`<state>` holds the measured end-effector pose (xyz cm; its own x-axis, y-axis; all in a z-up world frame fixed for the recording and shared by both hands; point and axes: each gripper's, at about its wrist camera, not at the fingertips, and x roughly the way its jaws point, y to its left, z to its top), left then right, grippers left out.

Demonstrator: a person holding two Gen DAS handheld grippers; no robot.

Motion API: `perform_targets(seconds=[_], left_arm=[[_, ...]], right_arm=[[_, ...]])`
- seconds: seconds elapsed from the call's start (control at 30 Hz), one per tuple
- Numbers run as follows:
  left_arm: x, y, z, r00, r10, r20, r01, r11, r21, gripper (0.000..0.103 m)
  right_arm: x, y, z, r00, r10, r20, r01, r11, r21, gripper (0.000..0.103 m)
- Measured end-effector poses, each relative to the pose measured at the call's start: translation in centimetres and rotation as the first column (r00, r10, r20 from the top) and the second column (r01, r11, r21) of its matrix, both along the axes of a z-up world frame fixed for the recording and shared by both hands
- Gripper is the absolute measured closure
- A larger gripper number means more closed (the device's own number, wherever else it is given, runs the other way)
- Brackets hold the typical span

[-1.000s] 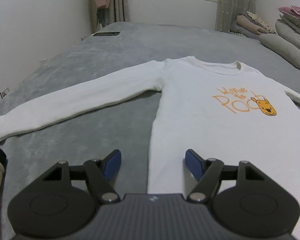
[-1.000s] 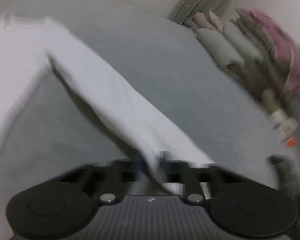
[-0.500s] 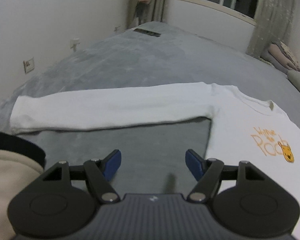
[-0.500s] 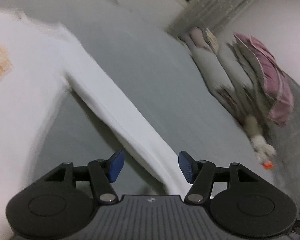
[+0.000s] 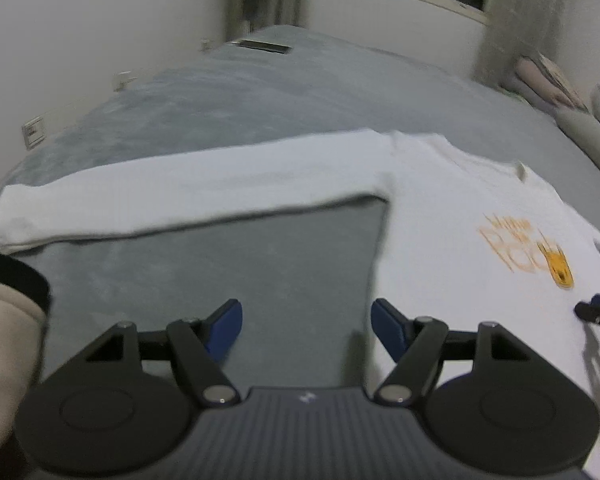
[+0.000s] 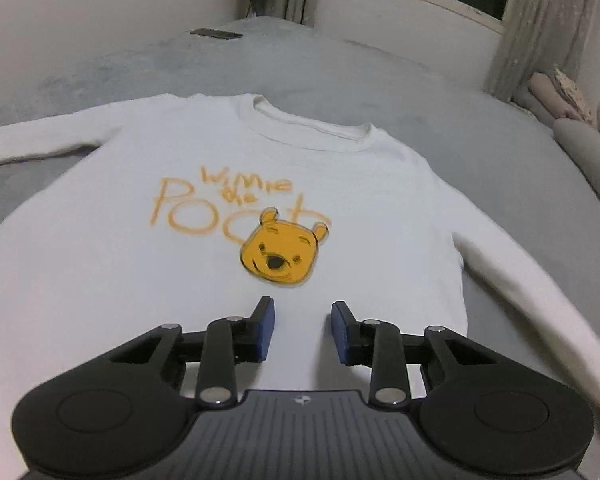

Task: Fold clothes
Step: 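Release the shirt hem and move the open right gripper over the shirt body, then move the open right gripper to the sleeve cuff nearest it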

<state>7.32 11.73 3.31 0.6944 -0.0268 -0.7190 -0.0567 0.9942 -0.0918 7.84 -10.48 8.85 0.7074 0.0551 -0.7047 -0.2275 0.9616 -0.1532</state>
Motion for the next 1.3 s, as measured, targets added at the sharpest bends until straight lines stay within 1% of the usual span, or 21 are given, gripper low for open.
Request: perform_targets(seconds=[0.13,0.2,0.23,0.3,0.37,0.43,0.53,0.57,0.63,0.67,0.7,0.83,0.9,0.93,1.0,1.03,1.07,1.17,1.23,1.3], left_arm=[[-0.8,-1.3,0.1,0.999,-0.034,0.014,0.033,0.999,0.039,0.040],[-1.3,-1.6,0.3,0.998,-0.051,0.020,0.050,0.998,0.040,0.048],[-1.5,-1.8,0.2,0.998,-0.061,0.017,0.061,0.997,0.037,0.048],[-2.2,-2.0,0.2,0.996,-0.085,0.000,0.085,0.996,0.020,0.051],[-2.8,-2.1,0.3,0.994,-0.107,-0.014,0.107,0.994,0.001,0.052],[-3.4,-2.1,0.7,0.992,-0.127,-0.006,0.127,0.992,-0.013,0.052],[-4.3,-1.8,1.1,0.991,-0.130,-0.011,0.130,0.991,-0.036,0.054],[-4.9,-1.7,1.3,0.990,-0.139,-0.010,0.138,0.988,-0.066,0.056],[-6.1,-1.4,1.8,0.987,-0.160,-0.005,0.157,0.978,-0.137,0.056],[-6.8,-1.4,2.1,0.986,-0.167,0.010,0.167,0.975,-0.149,0.056],[-7.4,-1.7,2.3,0.984,-0.174,0.028,0.177,0.974,-0.139,0.057],[-8.9,-3.8,1.5,0.968,-0.250,0.027,0.251,0.961,-0.115,0.058],[-9.6,-4.9,1.0,0.957,-0.288,0.024,0.289,0.951,-0.105,0.059],[-9.9,-5.2,0.6,0.955,-0.295,0.017,0.296,0.952,-0.078,0.060],[-10.5,-5.5,-0.3,0.953,-0.302,0.000,0.302,0.953,-0.015,0.062],[-10.8,-5.6,-0.7,0.953,-0.304,-0.009,0.304,0.952,0.016,0.062],[-11.1,-5.5,-0.8,0.955,-0.297,-0.012,0.298,0.954,0.032,0.063],[-11.8,-5.0,-0.8,0.959,-0.283,-0.015,0.284,0.957,0.057,0.065],[-12.2,-5.0,-0.8,0.957,-0.291,-0.017,0.292,0.954,0.076,0.065],[-12.3,-4.9,-0.5,0.956,-0.294,-0.026,0.295,0.952,0.076,0.065]], right_arm=[[-2.7,-2.9,1.0,0.998,-0.058,-0.033,0.061,0.995,0.081,0.074],[-4.1,-4.6,1.2,0.994,-0.088,-0.063,0.095,0.988,0.123,0.075],[-4.8,-5.3,1.4,0.992,-0.100,-0.079,0.111,0.983,0.148,0.075],[-6.4,-6.1,1.7,0.990,-0.110,-0.090,0.124,0.977,0.171,0.075],[-8.1,-6.1,1.7,0.992,-0.098,-0.080,0.110,0.981,0.162,0.075],[-9.8,-6.0,1.6,0.993,-0.087,-0.074,0.098,0.983,0.156,0.075],[-11.9,-6.3,1.1,0.994,-0.095,-0.056,0.103,0.980,0.170,0.074],[-12.4,-6.3,1.0,0.994,-0.102,-0.050,0.109,0.979,0.174,0.074],[-13.4,-6.2,1.3,0.993,-0.113,-0.037,0.118,0.977,0.177,0.075],[-14.0,-6.2,1.4,0.993,-0.117,-0.032,0.121,0.976,0.181,0.075],[-14.7,-6.3,1.3,0.992,-0.120,-0.029,0.123,0.974,0.189,0.075],[-16.9,-5.9,1.1,0.991,-0.134,-0.006,0.133,0.969,0.208,0.074],[-17.2,-4.9,1.4,0.992,-0.122,0.021,0.115,0.971,0.209,0.073],[-17.3,-4.3,1.6,0.994,-0.103,0.026,0.094,0.971,0.220,0.073],[-17.3,-3.0,1.3,0.998,-0.059,0.007,0.056,0.976,0.210,0.073],[-17.5,-2.4,1.1,0.999,-0.042,-0.006,0.042,0.981,0.189,0.074],[-17.8,-2.2,0.8,0.999,-0.038,-0.010,0.039,0.987,0.155,0.074],[-19.2,-3.0,0.6,0.996,-0.078,-0.035,0.082,0.991,0.108,0.075],[-19.8,-3.9,0.9,0.994,-0.100,-0.054,0.105,0.989,0.100,0.075],[-20.4,-4.8,1.0,0.993,-0.098,-0.071,0.105,0.989,0.104,0.075]])
